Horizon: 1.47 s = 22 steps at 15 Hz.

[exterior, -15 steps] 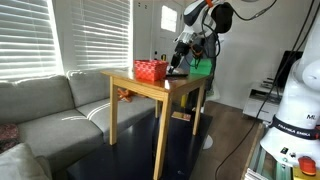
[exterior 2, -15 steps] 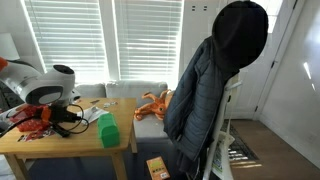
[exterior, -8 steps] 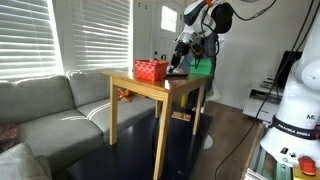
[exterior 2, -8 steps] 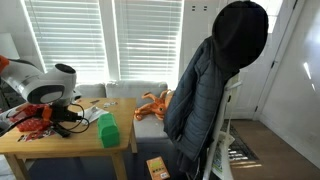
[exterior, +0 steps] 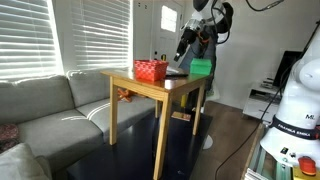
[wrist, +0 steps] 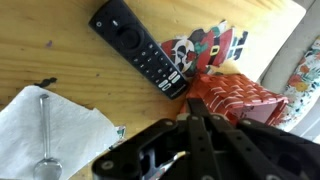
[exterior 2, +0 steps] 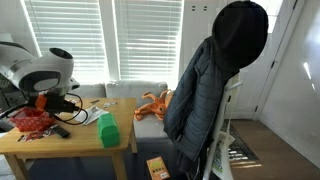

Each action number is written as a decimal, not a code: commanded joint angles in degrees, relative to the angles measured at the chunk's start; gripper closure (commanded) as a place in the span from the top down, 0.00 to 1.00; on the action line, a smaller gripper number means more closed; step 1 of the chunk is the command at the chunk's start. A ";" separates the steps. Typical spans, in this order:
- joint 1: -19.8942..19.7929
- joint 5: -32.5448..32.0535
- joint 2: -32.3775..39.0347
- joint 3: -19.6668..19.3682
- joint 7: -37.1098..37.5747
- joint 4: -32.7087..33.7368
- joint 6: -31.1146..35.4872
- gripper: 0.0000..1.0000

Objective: Press the second white button from the top on right of the black remote

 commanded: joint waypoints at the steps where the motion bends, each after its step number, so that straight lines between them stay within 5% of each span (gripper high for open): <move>1: -1.03 -8.97 -6.65 0.96 7.29 -3.06 0.23 0.32; 5: -1.81 -23.49 -11.68 1.88 17.69 -4.11 -3.04 0.58; 11: -1.96 -33.22 -17.80 3.01 29.88 -4.11 -11.76 0.98; 12: -1.48 -32.97 -18.57 2.91 30.47 -4.28 -12.98 1.00; 13: -0.50 -31.42 -15.50 1.43 27.48 -2.48 -11.13 0.89; 15: -0.48 -31.74 -16.92 1.87 28.89 -3.01 -12.17 1.00; 22: -0.49 -31.83 -17.32 1.96 29.36 -3.36 -12.31 1.00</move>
